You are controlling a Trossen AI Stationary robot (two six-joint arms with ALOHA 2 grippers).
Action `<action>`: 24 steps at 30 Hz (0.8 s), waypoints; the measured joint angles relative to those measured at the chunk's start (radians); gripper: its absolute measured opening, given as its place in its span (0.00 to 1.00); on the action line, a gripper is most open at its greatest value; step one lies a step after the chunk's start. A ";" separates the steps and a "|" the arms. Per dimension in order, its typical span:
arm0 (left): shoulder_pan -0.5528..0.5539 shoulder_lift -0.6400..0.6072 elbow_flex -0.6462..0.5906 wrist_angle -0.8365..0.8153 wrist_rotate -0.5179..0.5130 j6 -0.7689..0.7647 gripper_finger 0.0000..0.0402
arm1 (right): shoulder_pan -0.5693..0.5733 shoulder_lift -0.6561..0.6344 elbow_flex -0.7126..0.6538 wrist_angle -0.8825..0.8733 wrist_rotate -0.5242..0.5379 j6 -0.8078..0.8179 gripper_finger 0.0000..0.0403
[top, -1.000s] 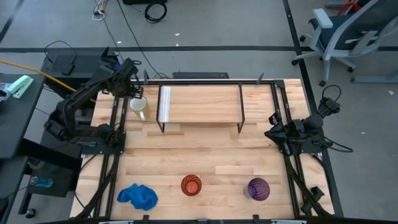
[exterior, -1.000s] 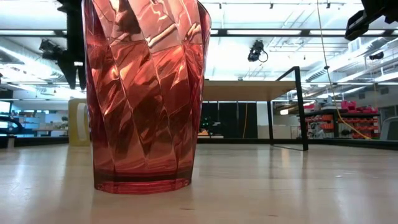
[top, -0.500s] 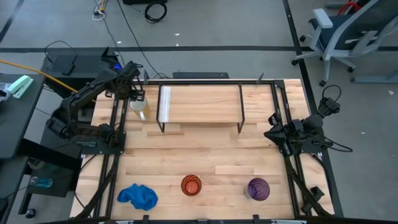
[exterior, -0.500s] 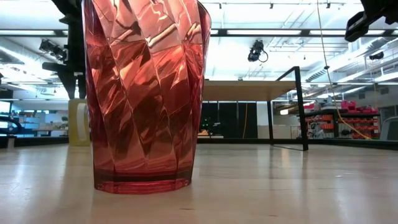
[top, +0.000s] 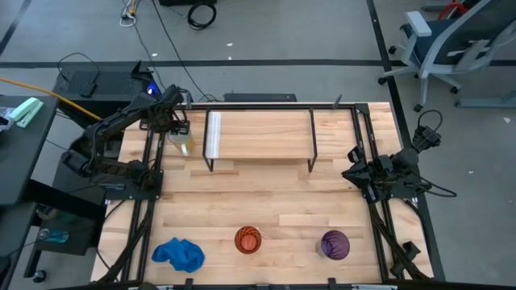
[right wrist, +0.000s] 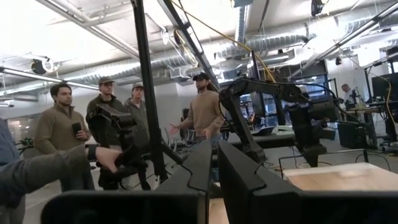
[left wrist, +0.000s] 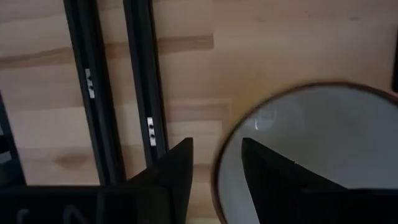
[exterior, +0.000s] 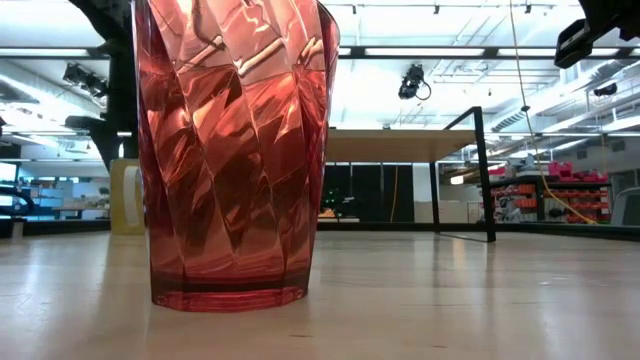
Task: Stack small to large cups/mugs on shelf
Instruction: Move the yellow mug to the center of the table
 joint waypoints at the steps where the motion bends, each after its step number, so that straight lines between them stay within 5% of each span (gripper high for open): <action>1: 0.004 0.000 -0.010 0.013 0.001 0.000 0.36 | 0.000 0.000 0.000 0.000 0.000 0.000 0.08; 16: 0.023 -0.003 -0.022 0.032 0.033 0.013 0.07 | 0.000 0.000 0.000 0.000 0.000 0.000 0.08; 24: 0.023 -0.005 -0.022 0.027 0.032 0.018 0.07 | 0.000 0.000 0.000 0.000 0.000 0.000 0.08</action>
